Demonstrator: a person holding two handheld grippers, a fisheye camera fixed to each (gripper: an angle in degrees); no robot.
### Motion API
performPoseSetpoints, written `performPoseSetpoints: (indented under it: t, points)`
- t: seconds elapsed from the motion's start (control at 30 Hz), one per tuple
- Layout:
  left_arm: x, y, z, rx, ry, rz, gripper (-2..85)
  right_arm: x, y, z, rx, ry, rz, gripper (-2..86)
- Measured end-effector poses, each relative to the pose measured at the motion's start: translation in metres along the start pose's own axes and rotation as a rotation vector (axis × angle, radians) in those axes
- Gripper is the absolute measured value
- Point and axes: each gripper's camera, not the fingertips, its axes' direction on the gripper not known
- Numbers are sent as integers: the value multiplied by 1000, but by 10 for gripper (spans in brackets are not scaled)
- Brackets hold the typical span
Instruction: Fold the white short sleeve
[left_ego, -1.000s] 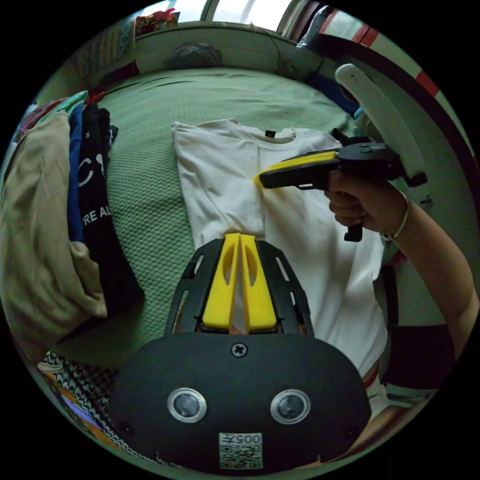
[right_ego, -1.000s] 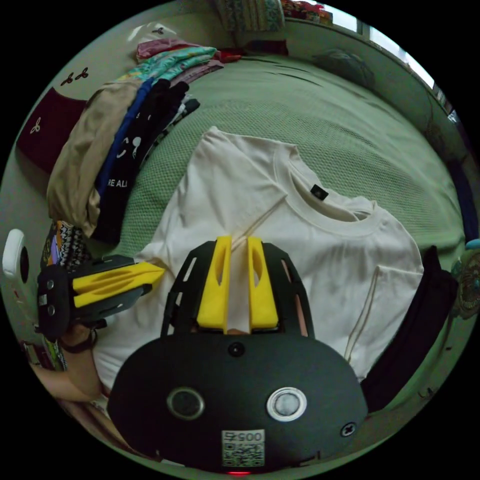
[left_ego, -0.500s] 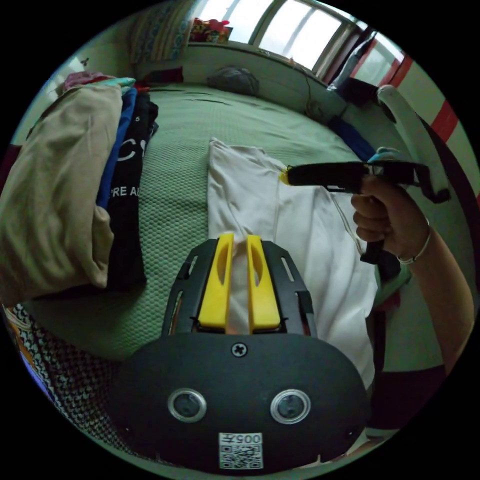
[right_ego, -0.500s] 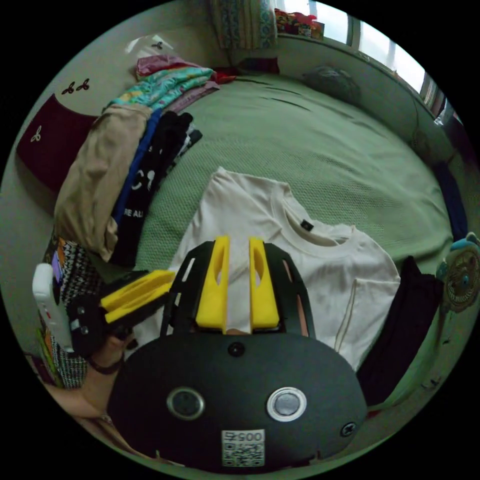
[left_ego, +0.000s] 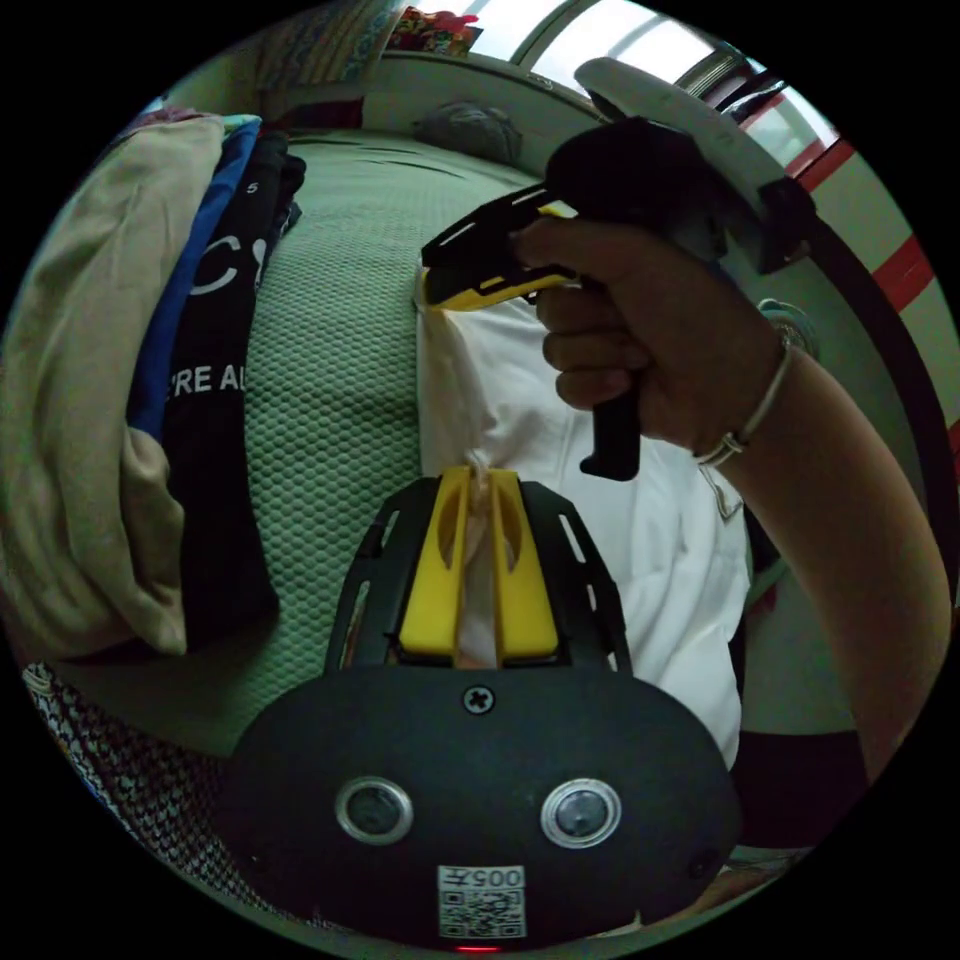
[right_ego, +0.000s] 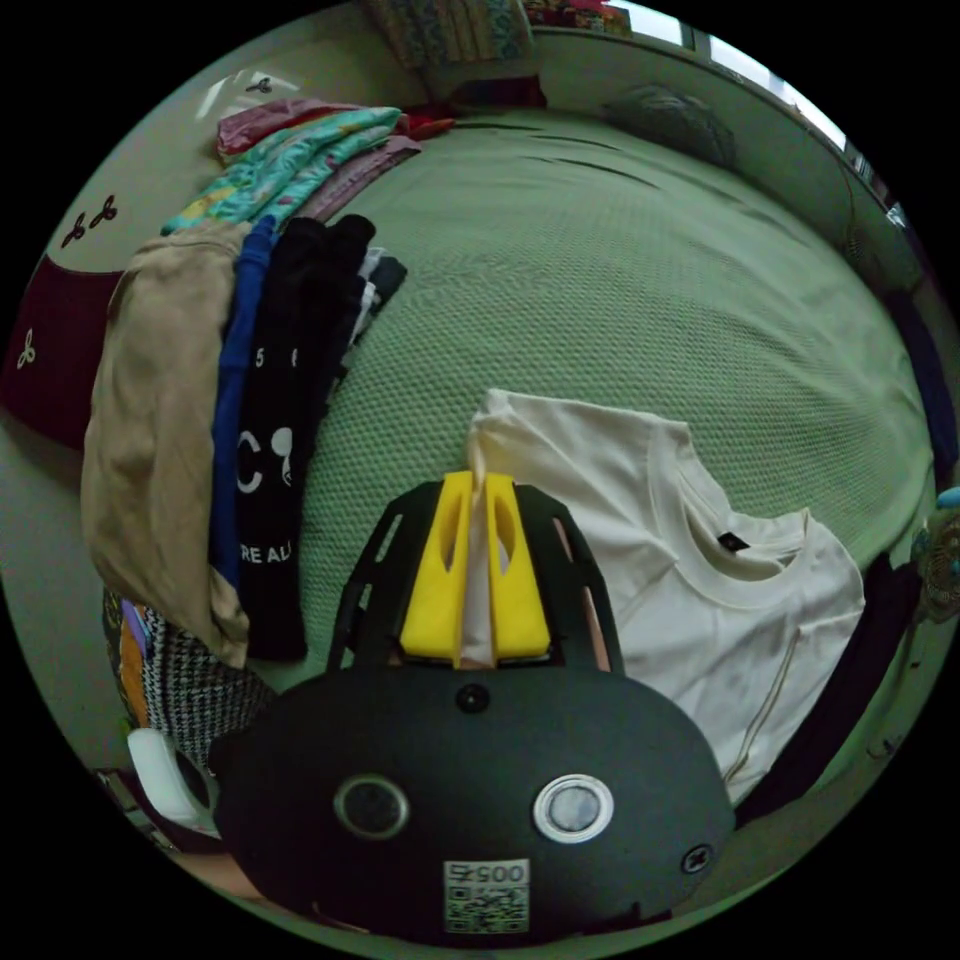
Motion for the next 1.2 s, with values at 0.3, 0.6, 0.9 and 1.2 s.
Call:
performPoseSetpoints:
  t: [0.3,0.6,0.9,1.2]
  points:
    - [-22,15,-24,75,-171,-130,40,-1,23,3,24,-25,-13,18]
    - [-27,34,-38,62,-140,-175,56,46,156,-40,97,9,-80,45]
    - [-2,49,-67,3,-297,-57,52,138,386,-89,135,54,168,44]
    - [13,96,-105,-55,-195,13,79,186,541,-98,188,136,408,40]
